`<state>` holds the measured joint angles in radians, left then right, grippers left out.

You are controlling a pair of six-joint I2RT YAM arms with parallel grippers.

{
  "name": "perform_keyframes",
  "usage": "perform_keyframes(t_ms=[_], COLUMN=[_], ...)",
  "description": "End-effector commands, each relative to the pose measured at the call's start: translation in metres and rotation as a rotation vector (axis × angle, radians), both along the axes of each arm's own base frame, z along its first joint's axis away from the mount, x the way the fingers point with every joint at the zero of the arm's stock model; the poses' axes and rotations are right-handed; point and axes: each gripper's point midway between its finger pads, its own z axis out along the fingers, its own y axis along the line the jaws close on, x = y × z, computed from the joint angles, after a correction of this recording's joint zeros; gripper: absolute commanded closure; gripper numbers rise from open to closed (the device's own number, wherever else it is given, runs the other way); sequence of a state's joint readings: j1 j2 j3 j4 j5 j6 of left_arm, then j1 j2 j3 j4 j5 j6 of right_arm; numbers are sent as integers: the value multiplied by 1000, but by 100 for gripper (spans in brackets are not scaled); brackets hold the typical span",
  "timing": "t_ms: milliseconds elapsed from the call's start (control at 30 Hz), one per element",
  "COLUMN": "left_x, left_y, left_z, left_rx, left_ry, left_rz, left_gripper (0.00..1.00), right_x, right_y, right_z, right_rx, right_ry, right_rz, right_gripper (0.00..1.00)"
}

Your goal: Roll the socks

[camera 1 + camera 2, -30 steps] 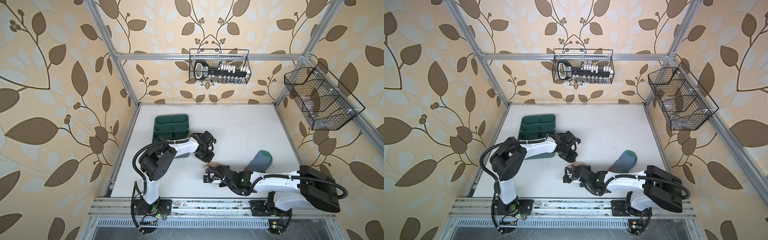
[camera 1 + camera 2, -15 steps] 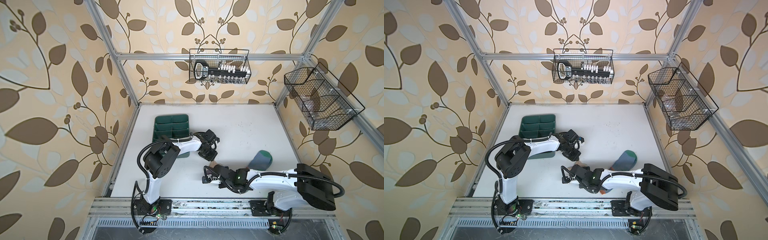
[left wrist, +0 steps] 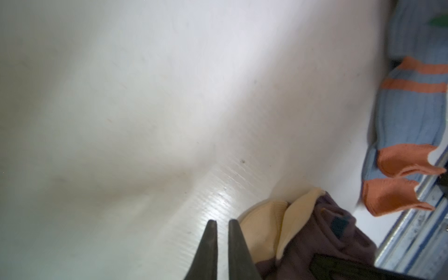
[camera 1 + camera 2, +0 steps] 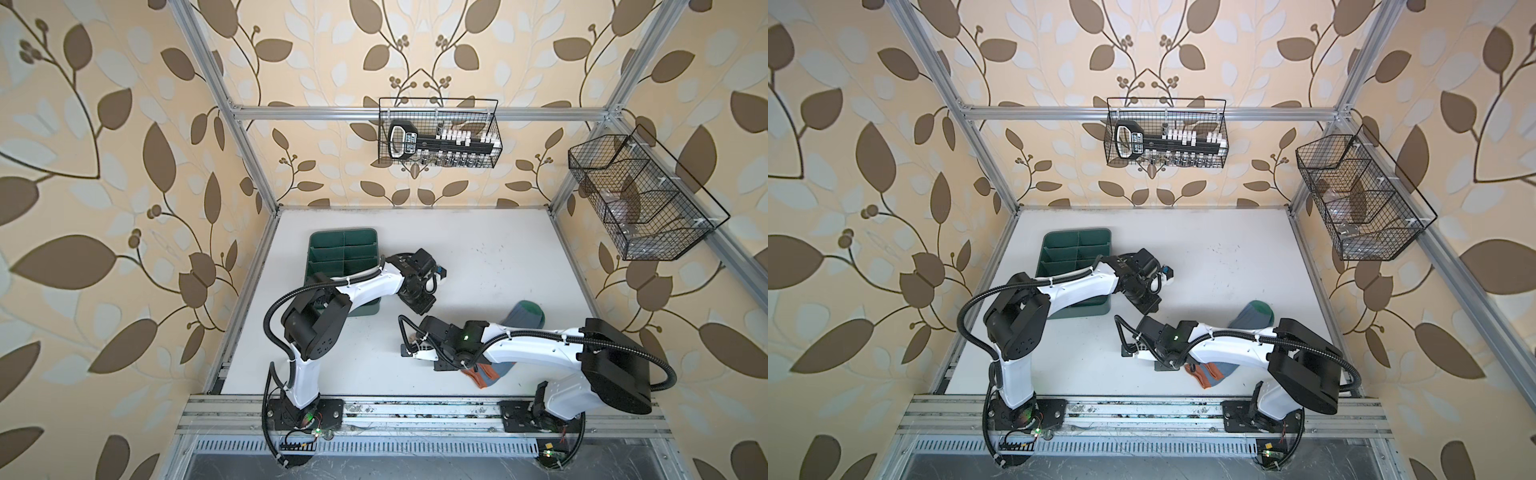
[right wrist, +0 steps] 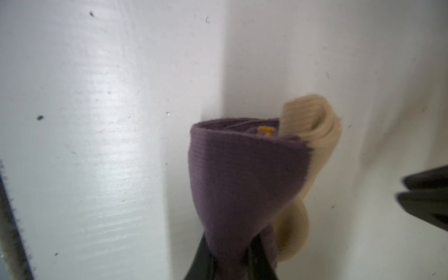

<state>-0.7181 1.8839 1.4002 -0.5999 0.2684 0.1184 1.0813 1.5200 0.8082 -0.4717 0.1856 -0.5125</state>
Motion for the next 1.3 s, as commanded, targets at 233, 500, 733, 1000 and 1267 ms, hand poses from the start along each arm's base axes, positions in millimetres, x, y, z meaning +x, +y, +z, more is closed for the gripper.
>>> perform_keyframes(t_ms=[233, 500, 733, 1000, 1267], left_x=[70, 8, -90, -131, -154], left_y=[103, 159, 107, 70, 37], left_z=[210, 318, 311, 195, 69], left_rx=[-206, -358, -589, -159, 51], left_ry=[-669, -1129, -877, -734, -829], left_rz=[270, 318, -170, -519, -674], left_gripper=[67, 1, 1, 15, 21], right_x=[-29, -29, -14, 21, 34], right_y=[-22, -14, -13, -25, -35], right_z=[-21, -28, -42, -57, -66], right_rx=[-87, -45, -76, -144, -123], right_ry=[236, 445, 494, 471, 577], right_rz=[4, -98, -156, -219, -253], right_gripper=[100, 100, 100, 100, 91])
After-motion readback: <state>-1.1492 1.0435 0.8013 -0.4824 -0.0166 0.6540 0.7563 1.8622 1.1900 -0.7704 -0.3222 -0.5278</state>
